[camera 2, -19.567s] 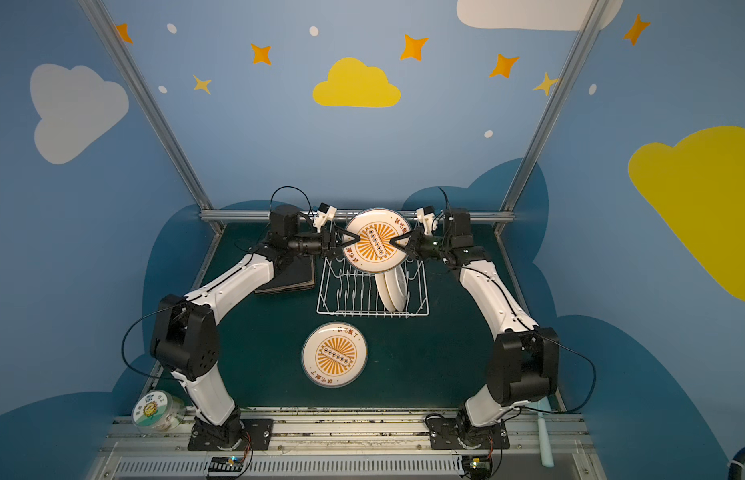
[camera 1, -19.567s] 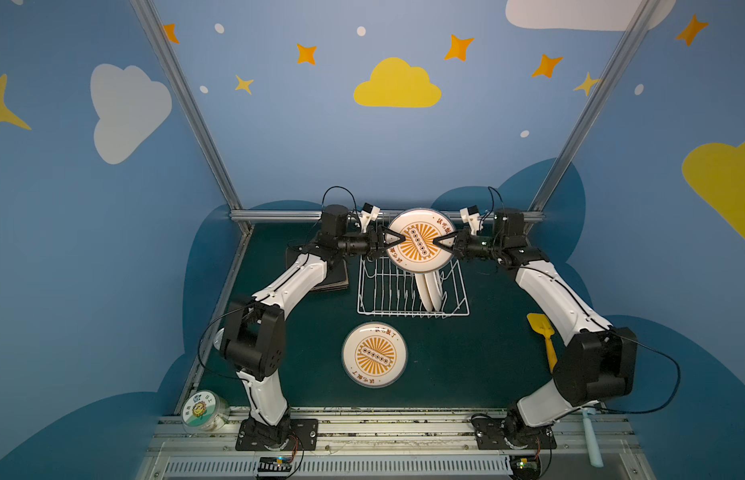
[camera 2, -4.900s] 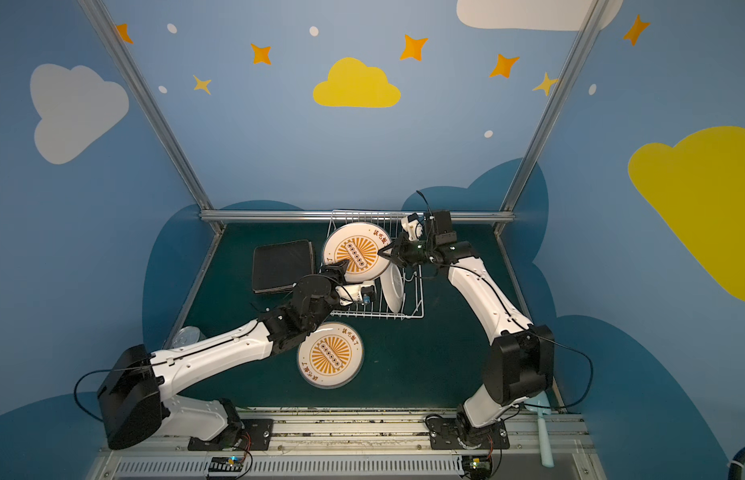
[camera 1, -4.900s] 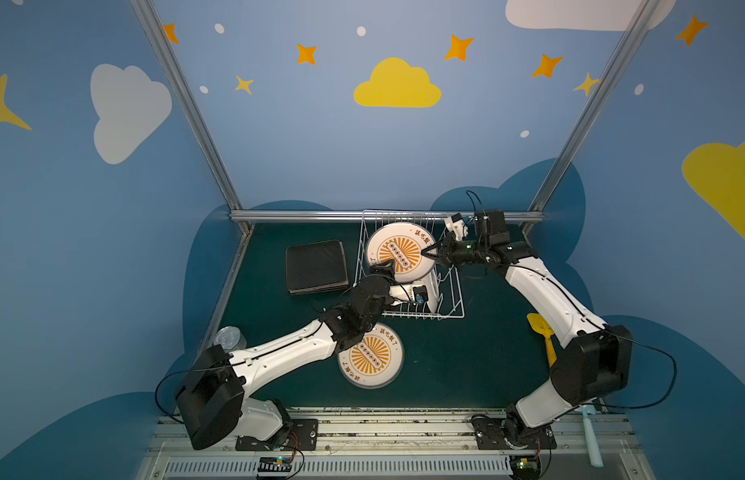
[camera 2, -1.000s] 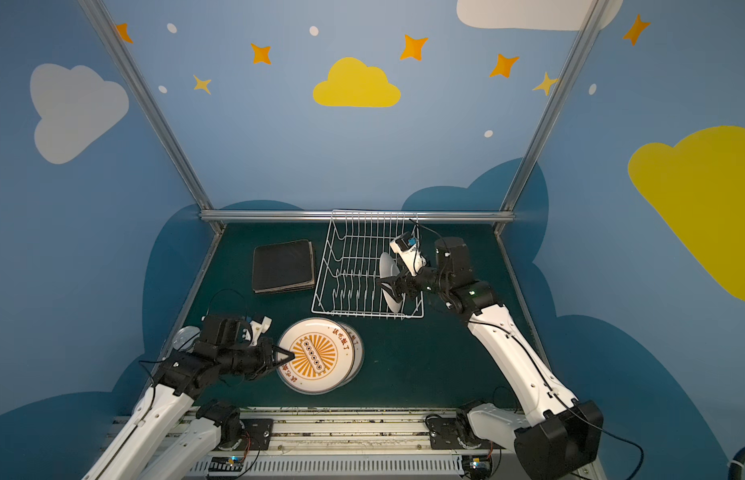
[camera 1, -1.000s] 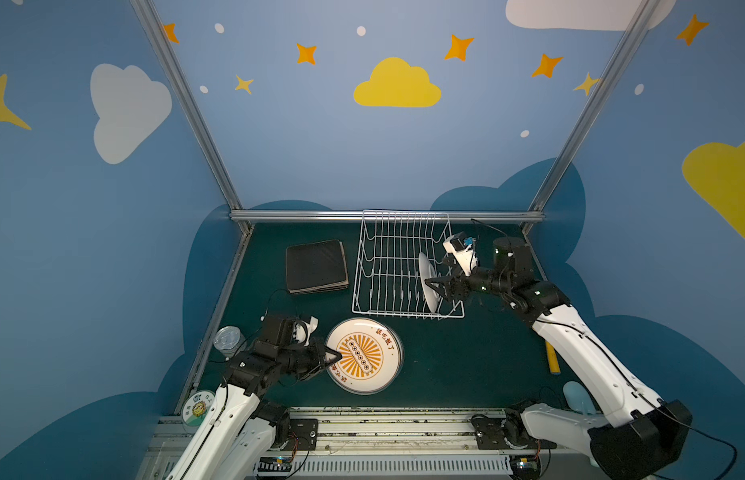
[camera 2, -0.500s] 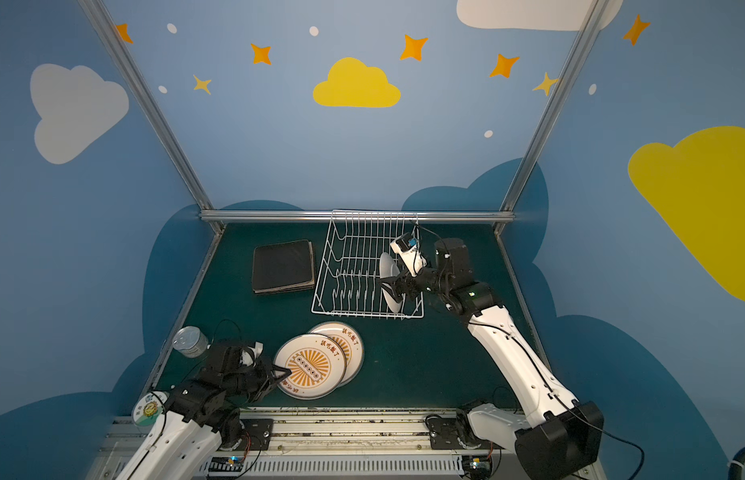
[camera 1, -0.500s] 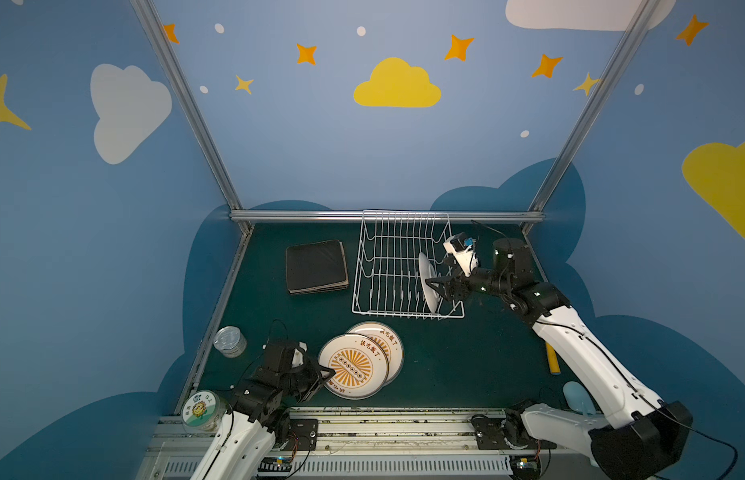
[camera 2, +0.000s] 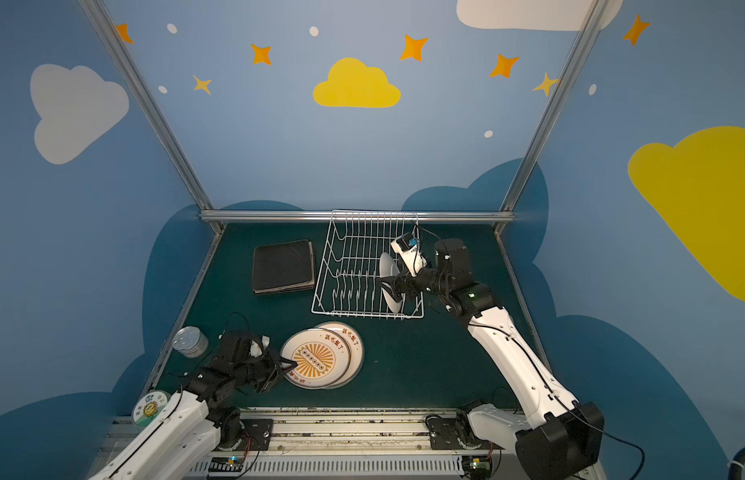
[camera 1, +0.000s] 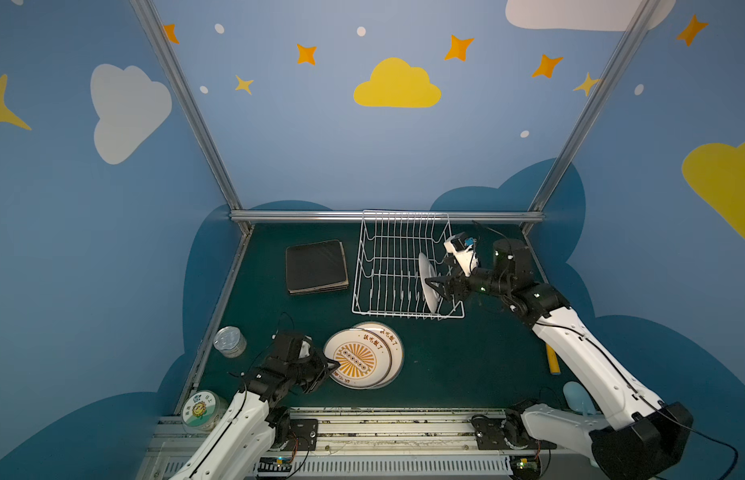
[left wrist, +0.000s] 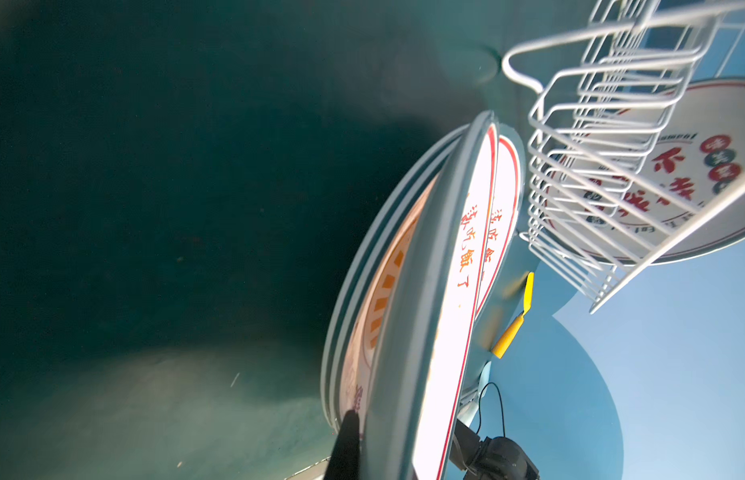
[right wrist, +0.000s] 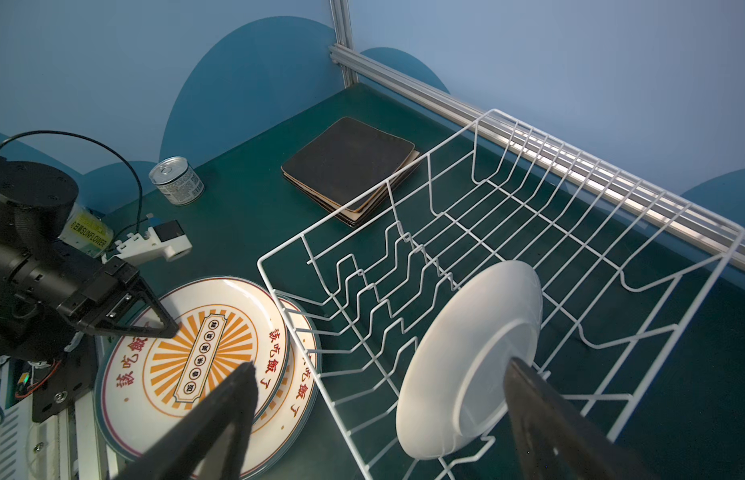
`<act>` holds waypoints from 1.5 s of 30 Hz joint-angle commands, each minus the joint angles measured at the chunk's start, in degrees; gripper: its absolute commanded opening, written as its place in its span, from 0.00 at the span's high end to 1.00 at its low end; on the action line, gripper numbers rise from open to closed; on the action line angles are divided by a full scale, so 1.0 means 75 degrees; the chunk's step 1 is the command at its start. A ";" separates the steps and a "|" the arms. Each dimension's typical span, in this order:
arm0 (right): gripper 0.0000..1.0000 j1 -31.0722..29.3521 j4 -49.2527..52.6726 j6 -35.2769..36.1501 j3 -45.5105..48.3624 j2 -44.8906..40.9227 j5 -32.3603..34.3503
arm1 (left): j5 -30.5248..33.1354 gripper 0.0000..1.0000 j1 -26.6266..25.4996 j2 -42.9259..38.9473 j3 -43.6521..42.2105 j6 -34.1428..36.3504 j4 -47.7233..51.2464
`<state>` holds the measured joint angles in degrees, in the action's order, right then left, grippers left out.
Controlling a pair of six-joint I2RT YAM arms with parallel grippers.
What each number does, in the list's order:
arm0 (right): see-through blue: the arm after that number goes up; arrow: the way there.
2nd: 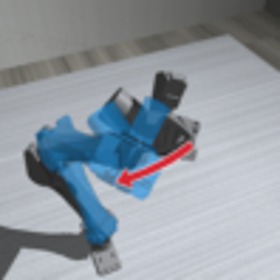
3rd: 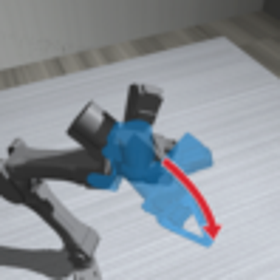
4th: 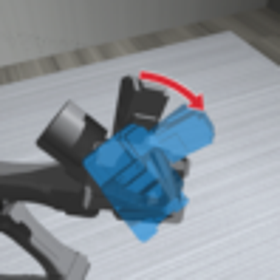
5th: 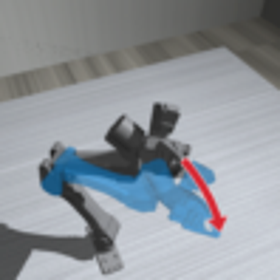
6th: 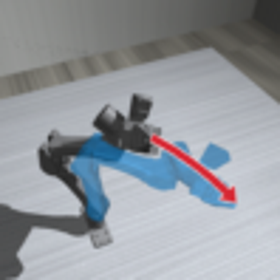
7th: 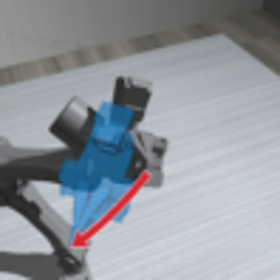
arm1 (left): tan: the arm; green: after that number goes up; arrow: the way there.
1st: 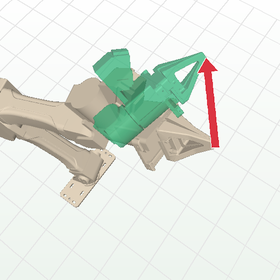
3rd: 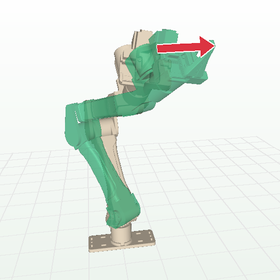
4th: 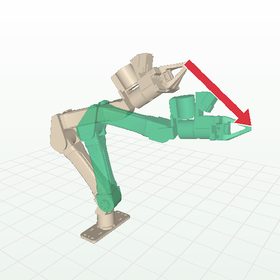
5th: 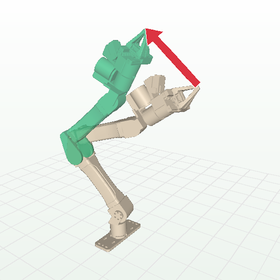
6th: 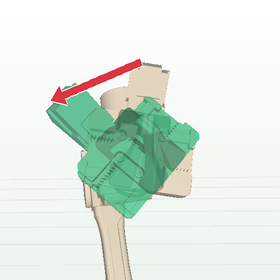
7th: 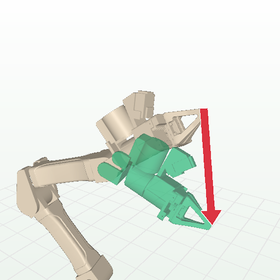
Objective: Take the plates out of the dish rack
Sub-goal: 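Lower the plate onto the stacked printed plates and open the left gripper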
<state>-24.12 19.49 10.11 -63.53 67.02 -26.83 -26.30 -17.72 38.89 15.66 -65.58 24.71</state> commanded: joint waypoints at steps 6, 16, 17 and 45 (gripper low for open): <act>0.08 -0.0024 -0.0178 -0.0037 0.0044 -0.0033 0.0038 | -0.0004 0.72 -0.0377 0.1151 0.0520 0.0282 -0.0359; 0.08 -0.0027 -0.0207 -0.0065 -0.0035 0.0156 0.0011 | 0.0201 0.47 -0.0637 0.1916 0.1045 0.0515 -0.0071; 0.08 -0.0027 -0.0213 -0.0068 -0.0042 0.0163 0.0005 | 0.0231 0.44 -0.0669 0.2010 0.1174 0.0595 0.0038; 0.08 -0.0029 -0.0162 -0.0044 -0.0119 0.0333 0.0080 | 0.0113 0.02 -0.0761 0.3983 0.3097 0.2064 0.1508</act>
<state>-24.12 18.65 10.07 -63.51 69.21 -26.35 -24.49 -23.27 67.75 37.17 -52.75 33.26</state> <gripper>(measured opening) 0.921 0.975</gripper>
